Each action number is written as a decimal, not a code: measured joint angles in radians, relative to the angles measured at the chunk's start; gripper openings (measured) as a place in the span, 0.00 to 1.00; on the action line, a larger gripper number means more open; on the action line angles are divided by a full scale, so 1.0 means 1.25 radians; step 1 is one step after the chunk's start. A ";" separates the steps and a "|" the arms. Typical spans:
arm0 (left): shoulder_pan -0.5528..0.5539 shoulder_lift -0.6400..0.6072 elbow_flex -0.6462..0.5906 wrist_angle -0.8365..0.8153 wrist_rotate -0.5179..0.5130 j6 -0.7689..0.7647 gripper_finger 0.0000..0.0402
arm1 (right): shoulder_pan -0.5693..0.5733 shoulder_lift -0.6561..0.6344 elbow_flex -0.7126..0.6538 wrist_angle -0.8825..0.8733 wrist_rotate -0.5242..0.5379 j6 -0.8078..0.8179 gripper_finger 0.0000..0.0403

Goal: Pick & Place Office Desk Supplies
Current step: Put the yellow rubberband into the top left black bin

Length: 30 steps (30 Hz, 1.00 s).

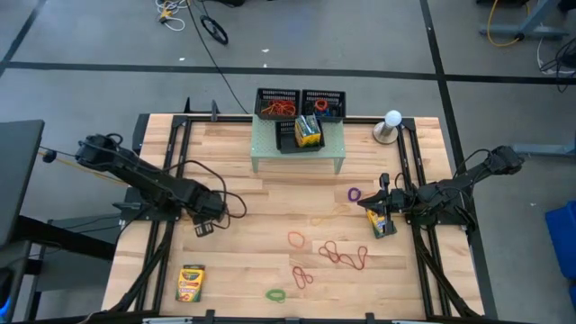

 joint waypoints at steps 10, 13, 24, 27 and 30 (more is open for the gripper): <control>0.003 0.005 0.068 0.042 -0.063 0.045 0.02 | 0.000 0.000 0.000 0.000 -0.001 0.000 0.06; 0.002 0.004 0.099 0.054 -0.092 0.072 0.01 | 0.000 0.000 0.000 0.000 -0.001 0.000 0.06; -0.014 -0.050 0.249 0.076 -0.240 0.178 0.01 | 0.000 0.000 0.000 0.000 -0.003 0.000 0.06; -0.027 -0.101 0.270 0.113 -0.281 0.199 0.01 | 0.000 0.000 0.000 0.000 -0.003 0.000 0.06; -0.036 -0.151 0.272 0.137 -0.287 0.213 0.01 | 0.000 0.000 0.000 -0.001 -0.003 0.000 0.06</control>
